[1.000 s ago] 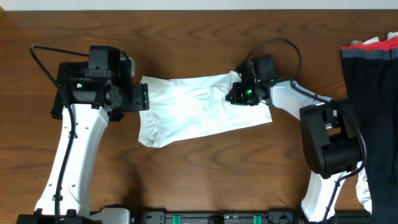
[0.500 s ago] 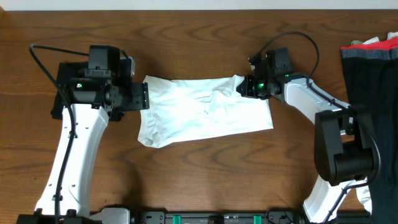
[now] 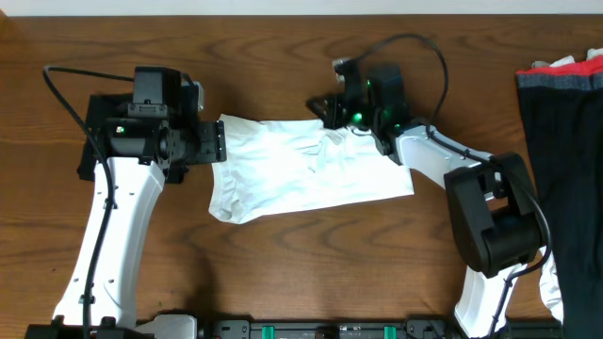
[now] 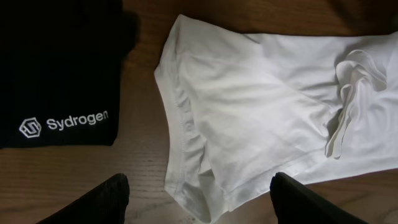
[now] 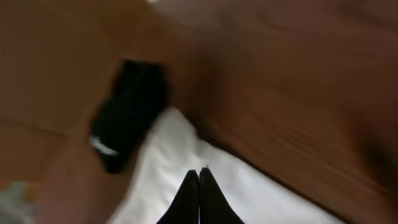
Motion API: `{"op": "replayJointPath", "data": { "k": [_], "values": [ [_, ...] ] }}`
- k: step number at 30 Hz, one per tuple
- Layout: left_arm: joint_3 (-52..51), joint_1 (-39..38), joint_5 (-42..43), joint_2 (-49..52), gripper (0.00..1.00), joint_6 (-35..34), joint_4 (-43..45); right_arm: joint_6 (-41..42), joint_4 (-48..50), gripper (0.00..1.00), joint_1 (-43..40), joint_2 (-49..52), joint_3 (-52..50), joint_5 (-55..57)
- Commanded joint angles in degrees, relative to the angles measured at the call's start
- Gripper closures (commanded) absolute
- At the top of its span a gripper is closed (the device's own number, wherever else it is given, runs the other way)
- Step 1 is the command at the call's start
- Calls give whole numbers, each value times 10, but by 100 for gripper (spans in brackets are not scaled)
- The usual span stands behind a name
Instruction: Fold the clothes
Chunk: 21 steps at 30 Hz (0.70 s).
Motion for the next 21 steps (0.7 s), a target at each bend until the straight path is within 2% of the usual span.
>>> {"op": "replayJointPath", "data": {
  "k": [1,4,8,12,16,21],
  "values": [
    [-2,1,8,-7,21,-1,1,48,-7,99,-15,-9,0,-57],
    [-2,1,54,-7,21,12,1,37,-92,99,-47,-18,0,-65],
    [-4,-19,156,-1,21,102,6,-12,-229,99,-94,-26,0,-64],
    [-9,-79,160,25,21,139,26,-46,-328,99,-134,-26,0,-64],
    [-9,-144,160,71,21,147,83,-106,-397,99,-157,-32,0,-54],
    [-9,-202,160,141,21,157,164,-198,-502,96,-182,-79,0,25]
  ]
}}
